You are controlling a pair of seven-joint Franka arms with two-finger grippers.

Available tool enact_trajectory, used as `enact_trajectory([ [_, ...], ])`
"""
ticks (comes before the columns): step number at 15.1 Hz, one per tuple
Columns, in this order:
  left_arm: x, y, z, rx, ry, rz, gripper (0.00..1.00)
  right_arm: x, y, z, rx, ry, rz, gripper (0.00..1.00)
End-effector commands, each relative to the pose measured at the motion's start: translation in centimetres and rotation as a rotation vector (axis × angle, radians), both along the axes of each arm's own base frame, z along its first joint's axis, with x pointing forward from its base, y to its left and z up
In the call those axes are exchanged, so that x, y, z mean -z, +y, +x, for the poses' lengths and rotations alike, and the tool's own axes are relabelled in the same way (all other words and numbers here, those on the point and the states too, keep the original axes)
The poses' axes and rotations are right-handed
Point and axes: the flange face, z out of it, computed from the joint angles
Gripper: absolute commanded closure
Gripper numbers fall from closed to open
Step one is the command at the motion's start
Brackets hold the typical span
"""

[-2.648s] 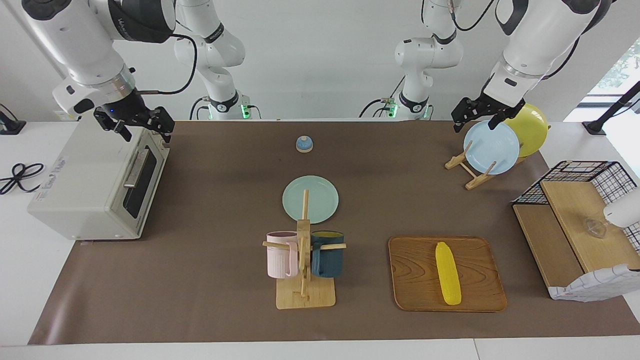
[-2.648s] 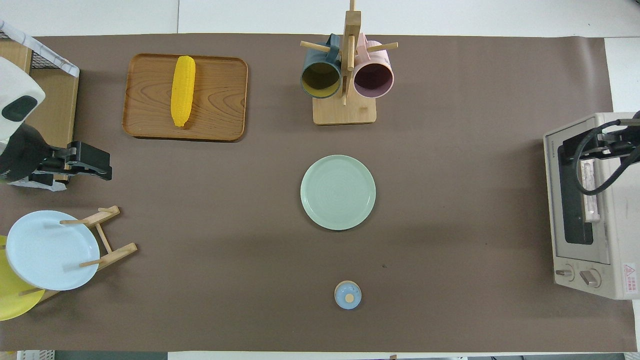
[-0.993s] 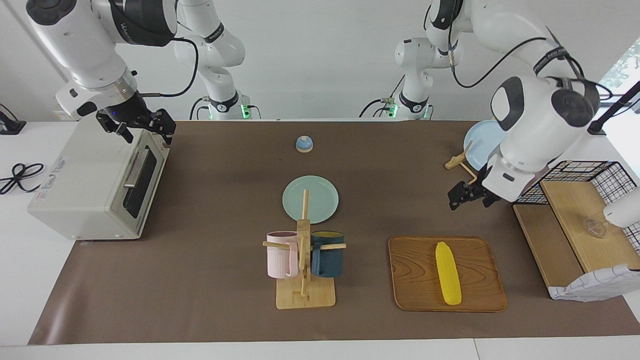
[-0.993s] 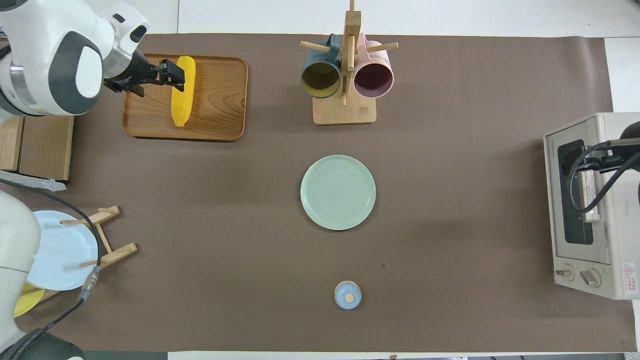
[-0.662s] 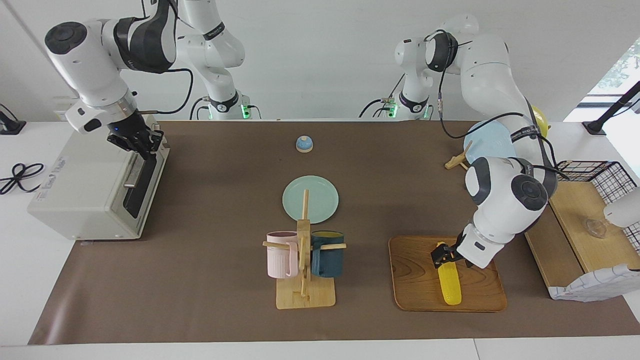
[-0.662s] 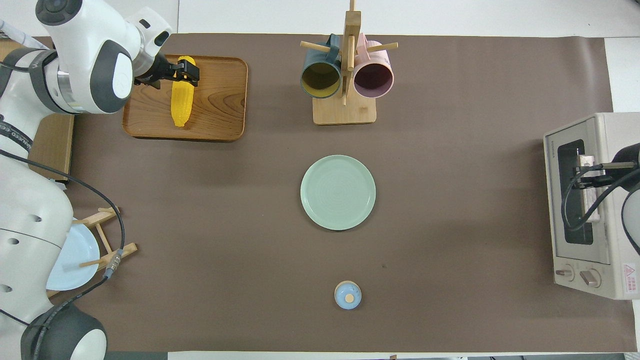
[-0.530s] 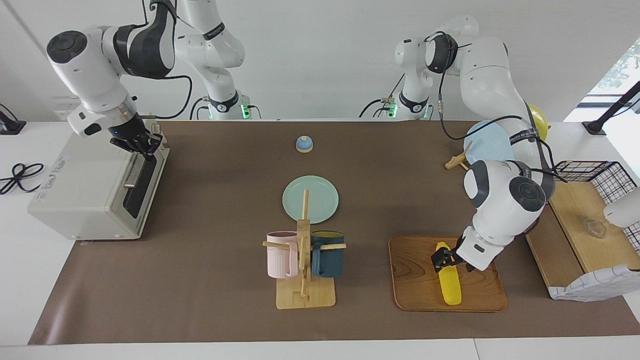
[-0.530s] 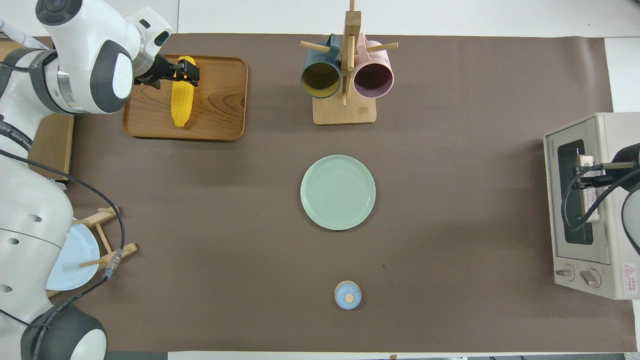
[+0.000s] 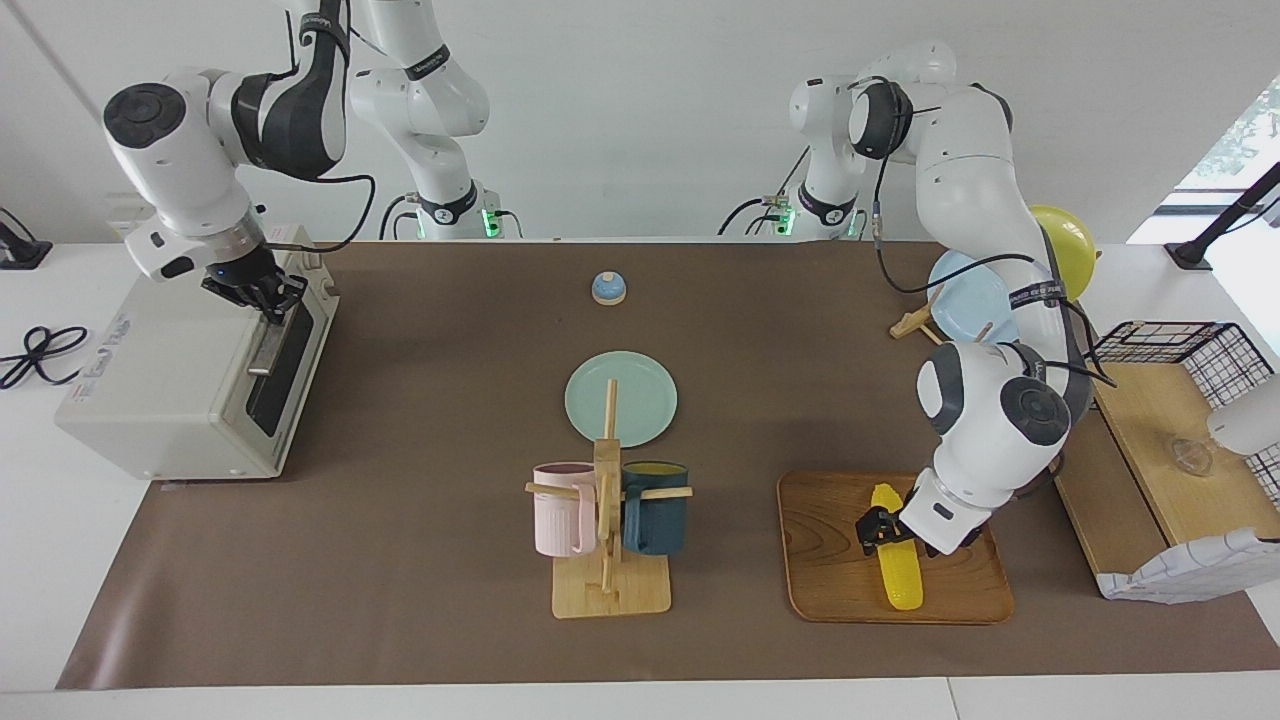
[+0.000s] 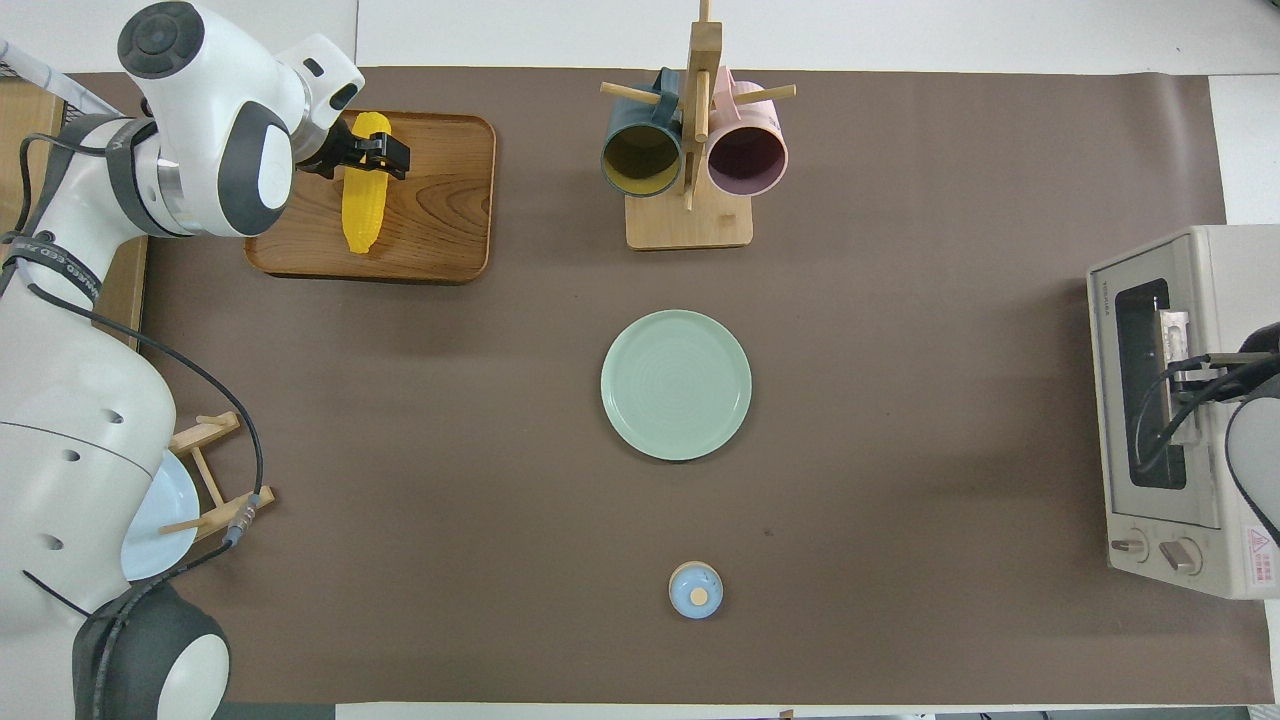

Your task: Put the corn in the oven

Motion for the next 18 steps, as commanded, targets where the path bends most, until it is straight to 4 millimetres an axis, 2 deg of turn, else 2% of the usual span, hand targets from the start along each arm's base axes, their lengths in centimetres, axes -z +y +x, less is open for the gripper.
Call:
enact_trajectory([
  [1, 0.6, -0.1, 0.0, 0.023, -0.015, 0.035, 0.00, 0.4, -0.2, -0.6, 0.005, -0.009, -0.019, 1.00],
  [2, 1.0, -0.1, -0.1, 0.023, -0.012, 0.036, 0.03, 1.4, -0.2, -0.9, 0.011, 0.008, -0.014, 1.00],
  [4, 0.9, 0.0, -0.1, 0.021, -0.010, 0.030, 0.65, 2.2, 0.0, -0.7, 0.005, -0.016, -0.016, 1.00],
  [5, 0.8, -0.1, -0.1, 0.020, -0.010, 0.024, 1.00, 2.7, 0.5, -0.4, -0.004, -0.022, -0.010, 1.00],
  [7, 0.4, -0.4, -0.2, 0.007, -0.013, 0.000, 1.00, 3.5, 1.3, 0.2, 0.001, -0.026, -0.001, 1.00],
  [8, -0.1, -0.2, -0.2, -0.008, -0.008, -0.024, 1.00, 4.0, 2.5, 0.8, -0.009, -0.037, -0.002, 1.00],
  [10, -2.3, -0.6, -0.9, -0.026, 0.009, -0.052, 1.00, 5.2, 4.4, 1.7, -0.026, -0.037, 0.000, 1.00],
  [12, -5.5, -1.1, -2.7, -0.047, 0.043, -0.045, 1.00, 6.5, 6.2, 2.6, -0.035, -0.054, 0.021, 1.00],
  [14, -9.7, -3.7, -5.9, -0.079, 0.078, -0.038, 1.00, 9.0, 6.7, 3.5, -0.044, -0.054, 0.029, 1.00],
  [16, -13.0, -5.6, -9.4, -0.118, 0.097, -0.032, 1.00, 11.5, 8.2, 3.6, -0.073, -0.092, 0.034, 1.00],
  [18, -15.4, -10.3, -13.9, -0.156, 0.123, -0.050, 1.00, 12.5, 9.3, 3.2, -0.076, -0.114, 0.037, 1.00],
])
